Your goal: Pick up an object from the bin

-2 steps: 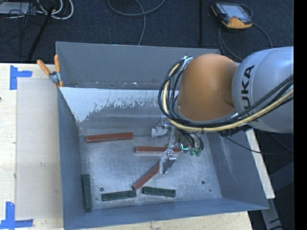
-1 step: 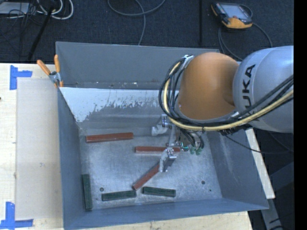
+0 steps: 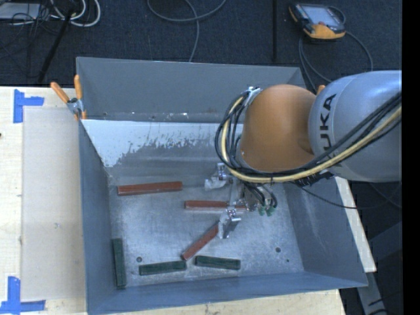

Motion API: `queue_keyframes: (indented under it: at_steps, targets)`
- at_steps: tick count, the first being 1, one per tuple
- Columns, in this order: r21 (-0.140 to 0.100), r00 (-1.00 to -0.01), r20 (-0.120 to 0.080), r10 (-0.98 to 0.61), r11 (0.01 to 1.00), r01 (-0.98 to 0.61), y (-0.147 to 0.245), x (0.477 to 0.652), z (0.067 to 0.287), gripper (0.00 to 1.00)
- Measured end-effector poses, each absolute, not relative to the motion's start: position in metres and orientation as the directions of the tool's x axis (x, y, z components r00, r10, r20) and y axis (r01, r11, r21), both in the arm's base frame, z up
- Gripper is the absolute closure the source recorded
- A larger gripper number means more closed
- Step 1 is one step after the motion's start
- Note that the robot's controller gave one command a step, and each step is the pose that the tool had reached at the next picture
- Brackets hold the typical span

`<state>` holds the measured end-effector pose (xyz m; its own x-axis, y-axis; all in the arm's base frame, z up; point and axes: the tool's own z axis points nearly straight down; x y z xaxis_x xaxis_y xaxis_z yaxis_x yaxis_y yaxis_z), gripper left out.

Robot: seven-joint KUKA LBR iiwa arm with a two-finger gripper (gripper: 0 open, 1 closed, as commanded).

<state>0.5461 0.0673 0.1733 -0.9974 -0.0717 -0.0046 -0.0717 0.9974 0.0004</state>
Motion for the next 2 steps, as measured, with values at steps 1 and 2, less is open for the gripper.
queue_keyframes:
  at_steps: [1, 2]
  targets:
    - [0.002, -0.975, -0.016, -0.222, 0.975, -0.222, 0.0451, 0.5516, 0.0767, 1.00]
    - [0.002, -0.975, -0.016, -0.221, 0.975, -0.221, 0.0451, 0.5516, 0.0768, 1.00]
